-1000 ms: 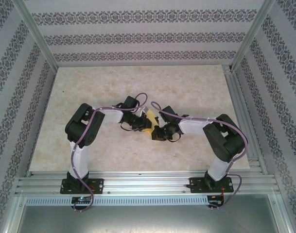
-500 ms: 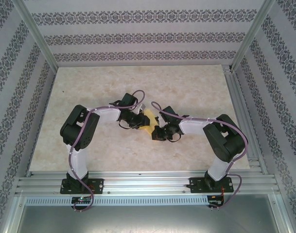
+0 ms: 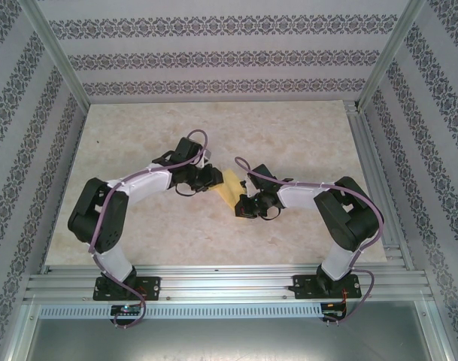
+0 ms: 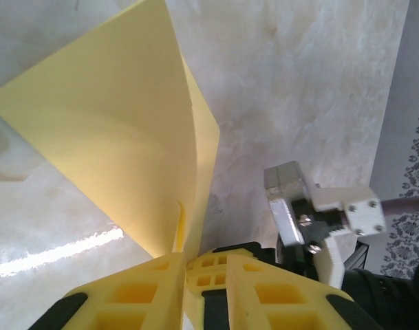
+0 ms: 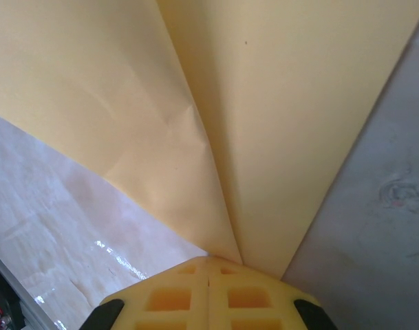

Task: Fold a paper plane with a square sheet of paper (pick it up from the middle)
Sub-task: Fourth fold the wing at the center of the table.

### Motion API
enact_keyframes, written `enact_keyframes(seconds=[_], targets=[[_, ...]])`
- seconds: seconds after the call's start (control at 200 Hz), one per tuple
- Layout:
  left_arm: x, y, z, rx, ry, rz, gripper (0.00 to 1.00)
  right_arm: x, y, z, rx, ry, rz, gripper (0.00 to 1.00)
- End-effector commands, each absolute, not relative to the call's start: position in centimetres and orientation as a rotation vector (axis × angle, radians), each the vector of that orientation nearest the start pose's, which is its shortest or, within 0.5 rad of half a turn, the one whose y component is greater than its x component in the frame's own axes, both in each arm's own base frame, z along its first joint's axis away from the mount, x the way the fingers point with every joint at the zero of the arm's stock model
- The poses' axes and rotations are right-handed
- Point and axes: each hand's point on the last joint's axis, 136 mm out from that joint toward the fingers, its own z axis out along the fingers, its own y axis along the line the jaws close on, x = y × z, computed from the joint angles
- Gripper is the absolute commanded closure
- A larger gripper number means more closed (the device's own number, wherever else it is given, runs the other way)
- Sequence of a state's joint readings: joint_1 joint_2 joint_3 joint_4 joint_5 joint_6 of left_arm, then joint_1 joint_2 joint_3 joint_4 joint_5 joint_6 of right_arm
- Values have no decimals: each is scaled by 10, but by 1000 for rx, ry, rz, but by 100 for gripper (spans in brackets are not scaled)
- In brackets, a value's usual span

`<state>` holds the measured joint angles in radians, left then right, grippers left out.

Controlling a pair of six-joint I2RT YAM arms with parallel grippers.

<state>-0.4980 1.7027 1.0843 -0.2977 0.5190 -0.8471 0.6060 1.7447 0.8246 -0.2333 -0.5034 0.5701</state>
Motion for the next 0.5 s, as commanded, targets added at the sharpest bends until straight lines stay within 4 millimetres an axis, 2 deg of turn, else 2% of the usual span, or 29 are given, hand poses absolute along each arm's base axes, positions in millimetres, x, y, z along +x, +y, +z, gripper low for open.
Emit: enact_keyframes(seconds=[0.0, 0.105, 0.23, 0.495], targets=[[338, -272, 123, -314, 2657, -1095, 81, 215, 245, -36, -144, 3086, 816, 96], [334, -294, 128, -252, 2661, -1201, 88, 216, 246, -37, -143, 3086, 821, 96], [328, -309, 110, -265, 2715, -1231, 93, 216, 246, -37, -138, 3085, 818, 96], [326, -331, 83, -291, 2744, -1313, 94, 216, 246, -38, -137, 3087, 818, 96]])
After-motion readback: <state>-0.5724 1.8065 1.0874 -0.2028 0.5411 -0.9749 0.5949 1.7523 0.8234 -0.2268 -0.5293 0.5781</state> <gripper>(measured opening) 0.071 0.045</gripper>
